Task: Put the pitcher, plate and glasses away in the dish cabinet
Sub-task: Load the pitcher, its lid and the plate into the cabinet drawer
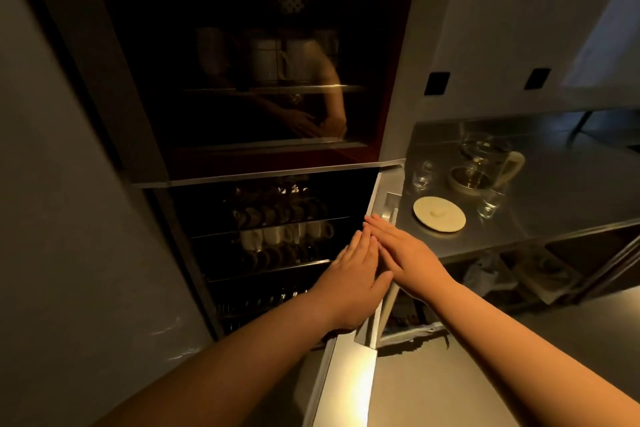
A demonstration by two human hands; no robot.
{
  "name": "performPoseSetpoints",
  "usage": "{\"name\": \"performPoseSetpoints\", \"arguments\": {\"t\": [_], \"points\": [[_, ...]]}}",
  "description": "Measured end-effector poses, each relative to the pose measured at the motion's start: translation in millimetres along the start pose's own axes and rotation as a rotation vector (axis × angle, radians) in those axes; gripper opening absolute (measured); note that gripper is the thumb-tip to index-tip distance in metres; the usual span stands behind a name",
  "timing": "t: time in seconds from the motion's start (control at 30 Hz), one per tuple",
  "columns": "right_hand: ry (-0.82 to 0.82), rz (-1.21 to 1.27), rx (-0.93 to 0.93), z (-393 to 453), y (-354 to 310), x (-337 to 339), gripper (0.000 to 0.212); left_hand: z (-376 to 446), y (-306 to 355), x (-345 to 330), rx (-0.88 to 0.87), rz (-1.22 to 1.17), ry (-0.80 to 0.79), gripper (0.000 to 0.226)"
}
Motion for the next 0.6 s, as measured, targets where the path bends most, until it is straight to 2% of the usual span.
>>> {"name": "performPoseSetpoints", "arguments": {"t": [0.27,0.6], "points": [[-0.042,0.057,-0.023,-20.9,20.9,12.8,0.046,19.8,14.6,-5.8,0.001,0.072,-0.016,0.063],[-0.146,0.067,-0.012,-41.3,47.6,37.3,0.051,45.7,31.4,-20.6,0.002,0.071,0.019,0.083]]}}
Point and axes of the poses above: each hand's wrist, its own z-axis towards the middle knuckle, its own x-axis out of the back of the hand, y = z × x, the point moved 2 cm from there along z, towards the middle knuckle, and after that the axes turned 2 degrees about -y, right-handed, at the moved point
